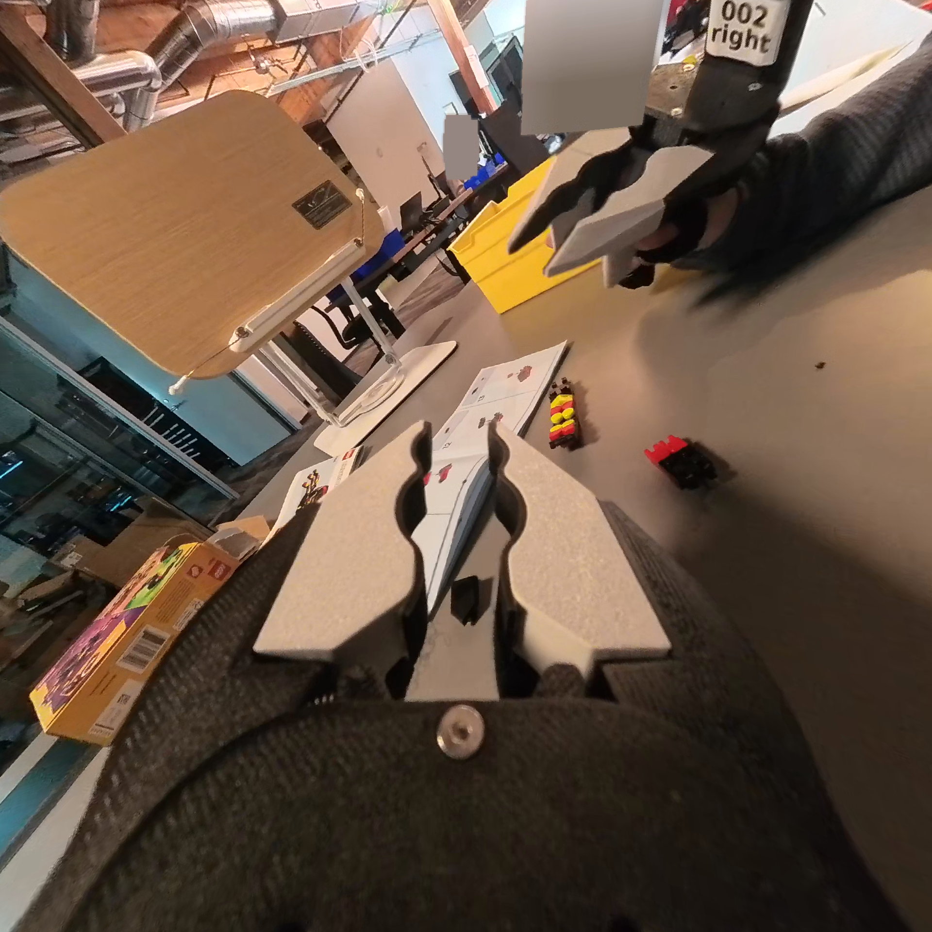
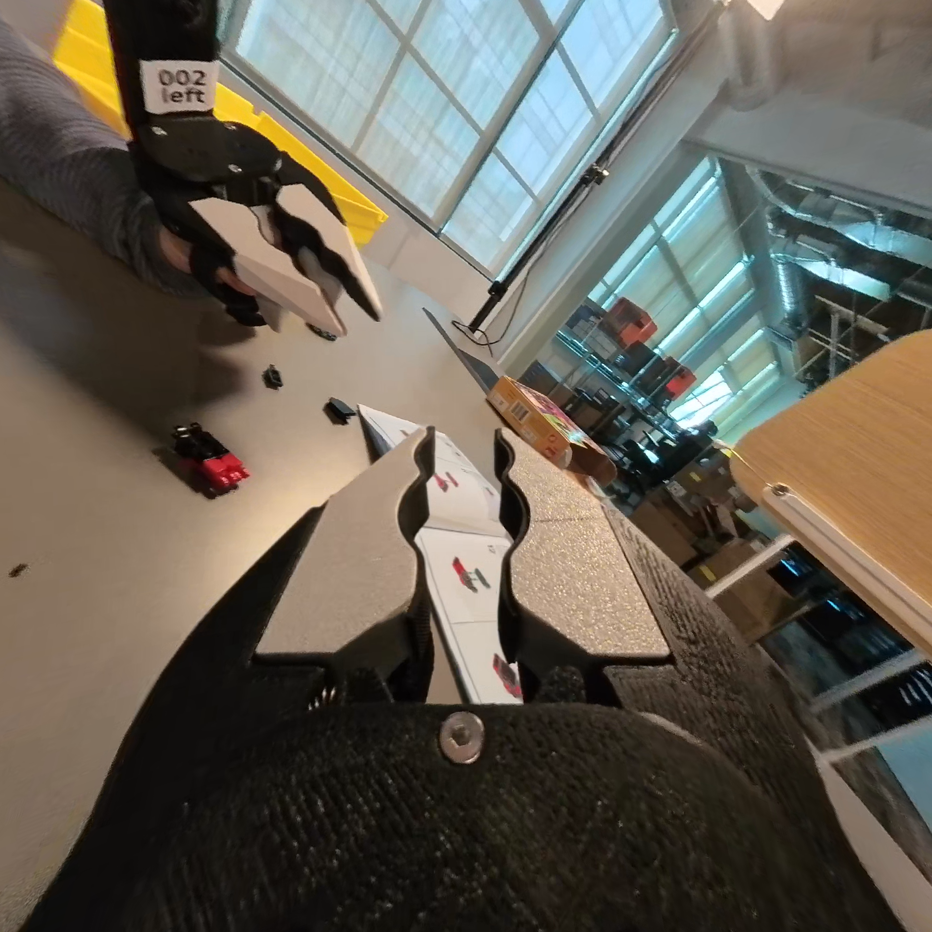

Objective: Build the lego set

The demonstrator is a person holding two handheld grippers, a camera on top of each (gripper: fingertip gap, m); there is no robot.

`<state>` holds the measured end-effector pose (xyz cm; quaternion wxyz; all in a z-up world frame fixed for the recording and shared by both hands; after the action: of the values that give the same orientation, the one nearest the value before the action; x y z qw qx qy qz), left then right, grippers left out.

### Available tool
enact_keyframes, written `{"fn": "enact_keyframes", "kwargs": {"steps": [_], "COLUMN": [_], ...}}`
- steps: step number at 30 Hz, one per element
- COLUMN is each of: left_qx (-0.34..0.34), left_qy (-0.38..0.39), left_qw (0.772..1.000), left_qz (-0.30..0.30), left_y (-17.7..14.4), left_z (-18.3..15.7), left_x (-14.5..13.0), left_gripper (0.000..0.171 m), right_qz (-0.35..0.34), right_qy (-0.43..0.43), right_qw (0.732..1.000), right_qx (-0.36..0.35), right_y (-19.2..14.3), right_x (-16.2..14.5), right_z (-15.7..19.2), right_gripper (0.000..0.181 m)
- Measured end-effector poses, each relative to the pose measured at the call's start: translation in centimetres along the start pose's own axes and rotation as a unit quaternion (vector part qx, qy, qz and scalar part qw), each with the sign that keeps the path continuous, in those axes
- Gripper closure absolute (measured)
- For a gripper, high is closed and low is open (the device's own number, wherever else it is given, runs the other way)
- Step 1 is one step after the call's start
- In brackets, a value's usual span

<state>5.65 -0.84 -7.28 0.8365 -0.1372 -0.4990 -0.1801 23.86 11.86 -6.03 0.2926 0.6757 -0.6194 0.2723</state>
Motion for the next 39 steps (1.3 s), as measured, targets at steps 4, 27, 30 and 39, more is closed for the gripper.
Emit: {"fn": "enact_keyframes", "kwargs": {"steps": [4,27,30,39], "left_qx": [-0.007,-0.007,-0.008,-0.001], "left_qy": [0.007,0.000,-0.002,-0.003], "left_qw": [1.000,1.000,1.000,1.000], "left_qz": [0.002,0.000,-0.001,0.004], "left_y": [0.1,-0.1,-0.1,-0.1], "left_z": [-0.2,0.0,0.0,0.1], "left_x": [-0.1,-0.1,-0.1,-0.1], "left_gripper": [0.152,0.154,0.155,0.159], "right_qz": [0.013,0.068,0.067,0.065], "right_qy": [-0.003,0.016,0.024,0.017], "right_qw": [0.999,0.986,0.984,0.987], "right_qx": [-0.031,-0.151,-0.160,-0.146], "right_y": [-0.1,-1.3,-1.4,-1.2], "right_x": [-0.4,-1.9,-2.0,-2.0], "right_z": [-0.6,-3.3,-3.6,-3.3], "right_gripper": [0.164,0.179,0.181,0.181]}}
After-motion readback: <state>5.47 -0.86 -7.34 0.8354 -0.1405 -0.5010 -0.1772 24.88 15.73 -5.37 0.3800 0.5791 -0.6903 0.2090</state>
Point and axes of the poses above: each gripper's, where its closed fingertips meet, y out along the fingers, x out of its top, z = x × y across the jaws, the point moved 7 cm from there along -y, back along the fingers, and after that the axes turned 6 degrees about -y, right-handed, at the moved point
